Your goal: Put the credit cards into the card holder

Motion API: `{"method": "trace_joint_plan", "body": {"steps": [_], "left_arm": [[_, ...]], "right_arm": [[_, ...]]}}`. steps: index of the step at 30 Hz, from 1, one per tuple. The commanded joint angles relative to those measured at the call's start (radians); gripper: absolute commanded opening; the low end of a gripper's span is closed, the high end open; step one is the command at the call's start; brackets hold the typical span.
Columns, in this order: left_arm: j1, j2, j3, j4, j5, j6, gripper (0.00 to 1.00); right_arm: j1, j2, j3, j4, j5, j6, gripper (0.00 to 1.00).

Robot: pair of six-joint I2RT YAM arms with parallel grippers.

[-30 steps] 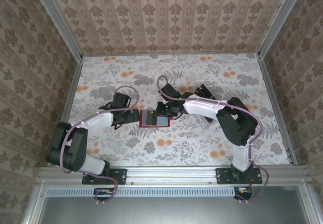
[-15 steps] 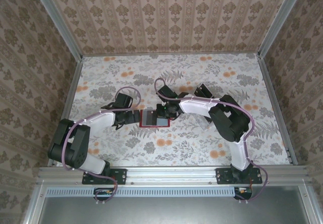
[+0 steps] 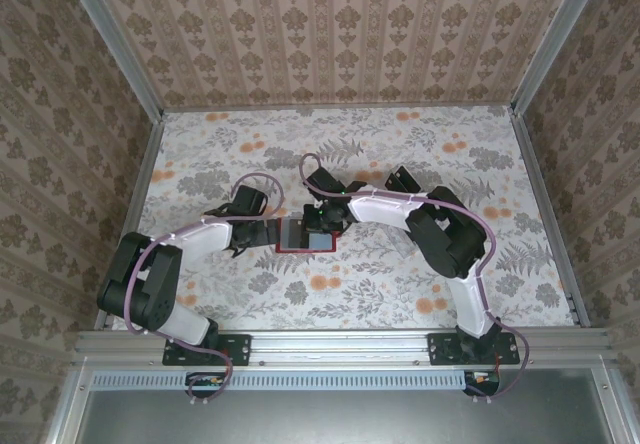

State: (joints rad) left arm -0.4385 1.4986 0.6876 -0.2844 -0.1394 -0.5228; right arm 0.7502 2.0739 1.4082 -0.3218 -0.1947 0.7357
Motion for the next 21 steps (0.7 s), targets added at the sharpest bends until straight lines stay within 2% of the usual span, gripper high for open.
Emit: {"method": "trace_joint_plan", "body": {"steps": [1,11,12,14,21], "left_arm": [[-0.010,0.055,-0.020,0.035,0.090,-0.014,1.00],[-0.010,0.060,-0.025,0.041,0.090,-0.020,1.00],[-0.038,0.060,-0.024,0.040,0.090,-0.021,1.00],[-0.039,0.056,-0.023,0.035,0.087,-0.022,1.00],[-0.037,-0.041,-0.035,-0.013,0.014,-0.031,1.00]], "right_arm": [[0.009,0.028,0.032,-0.022,-0.029,0.000,0.09],[0.020,0.039,0.060,-0.001,-0.052,0.023,0.09],[0.022,0.041,0.064,0.001,-0.056,0.026,0.09],[0.022,0.041,0.071,0.006,-0.066,0.031,0.09],[0.025,-0.028,0.048,0.007,-0.043,0.028,0.09]]}}
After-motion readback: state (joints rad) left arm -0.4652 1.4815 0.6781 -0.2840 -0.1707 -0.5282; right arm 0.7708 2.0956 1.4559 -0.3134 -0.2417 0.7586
